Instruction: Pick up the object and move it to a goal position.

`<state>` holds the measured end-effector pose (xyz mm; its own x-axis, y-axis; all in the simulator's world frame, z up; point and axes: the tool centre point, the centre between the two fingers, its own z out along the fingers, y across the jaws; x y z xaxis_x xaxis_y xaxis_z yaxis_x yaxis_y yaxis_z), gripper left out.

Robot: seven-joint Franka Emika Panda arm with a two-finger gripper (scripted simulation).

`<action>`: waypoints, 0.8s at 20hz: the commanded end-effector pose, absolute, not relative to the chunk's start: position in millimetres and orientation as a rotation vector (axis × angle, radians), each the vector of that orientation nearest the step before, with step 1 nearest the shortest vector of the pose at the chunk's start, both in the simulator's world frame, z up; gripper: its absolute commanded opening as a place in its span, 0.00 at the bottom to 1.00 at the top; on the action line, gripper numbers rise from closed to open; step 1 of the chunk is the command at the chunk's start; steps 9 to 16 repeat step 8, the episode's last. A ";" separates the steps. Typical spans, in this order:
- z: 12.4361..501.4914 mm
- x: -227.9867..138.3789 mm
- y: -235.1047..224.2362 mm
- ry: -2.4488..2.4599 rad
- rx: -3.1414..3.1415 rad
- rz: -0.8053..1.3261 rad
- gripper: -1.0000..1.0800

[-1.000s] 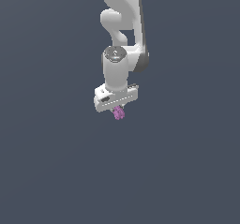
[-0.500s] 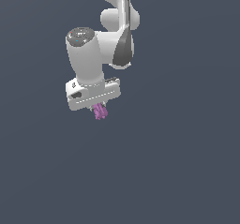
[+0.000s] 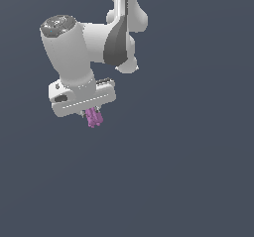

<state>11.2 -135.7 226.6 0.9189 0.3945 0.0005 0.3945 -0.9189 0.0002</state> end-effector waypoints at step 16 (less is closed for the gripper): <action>230.9 15.5 -140.7 0.634 3.077 0.000 0.00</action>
